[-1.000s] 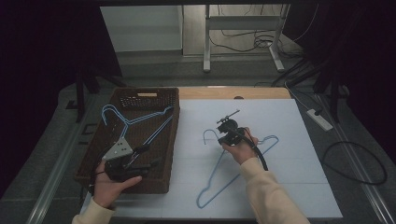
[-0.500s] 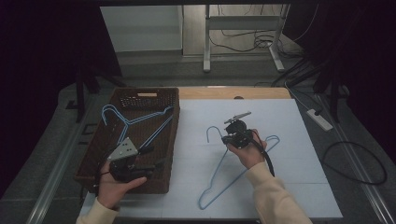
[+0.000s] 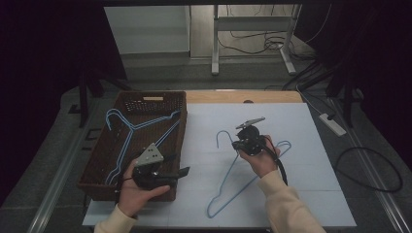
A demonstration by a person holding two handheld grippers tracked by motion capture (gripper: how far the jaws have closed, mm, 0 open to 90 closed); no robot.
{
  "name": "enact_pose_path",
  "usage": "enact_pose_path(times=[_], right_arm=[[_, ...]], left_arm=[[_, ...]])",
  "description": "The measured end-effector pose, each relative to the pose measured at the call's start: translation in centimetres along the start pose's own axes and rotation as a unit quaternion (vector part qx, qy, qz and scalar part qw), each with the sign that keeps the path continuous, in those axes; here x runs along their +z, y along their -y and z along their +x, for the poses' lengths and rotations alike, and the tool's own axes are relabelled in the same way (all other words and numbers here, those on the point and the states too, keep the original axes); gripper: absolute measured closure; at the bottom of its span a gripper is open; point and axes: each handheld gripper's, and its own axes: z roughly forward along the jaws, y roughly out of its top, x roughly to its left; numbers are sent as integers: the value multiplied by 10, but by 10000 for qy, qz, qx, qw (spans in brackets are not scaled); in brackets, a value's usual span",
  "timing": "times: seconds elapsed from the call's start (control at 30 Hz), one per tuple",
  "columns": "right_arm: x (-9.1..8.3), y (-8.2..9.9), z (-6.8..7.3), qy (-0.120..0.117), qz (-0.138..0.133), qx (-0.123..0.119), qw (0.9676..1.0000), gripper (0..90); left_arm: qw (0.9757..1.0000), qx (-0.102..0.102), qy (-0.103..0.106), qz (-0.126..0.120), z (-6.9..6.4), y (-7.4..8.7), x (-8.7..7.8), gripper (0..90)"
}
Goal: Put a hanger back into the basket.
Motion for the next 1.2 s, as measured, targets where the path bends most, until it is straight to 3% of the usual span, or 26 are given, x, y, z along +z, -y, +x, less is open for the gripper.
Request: enact_pose_path(times=[0.73,1.07,1.2], right_arm=[[-12,5,2,44,-239,-4,9997,866],[-15,5,2,50,-290,-10,9996,866],[-15,6,1,29,-315,1,9995,867]], left_arm=[[9987,105,293,403,-28,-21,49,337],[9959,77,381,815,-41,-28,85,343],[9937,97,407,1043,-48,-27,103,342]])
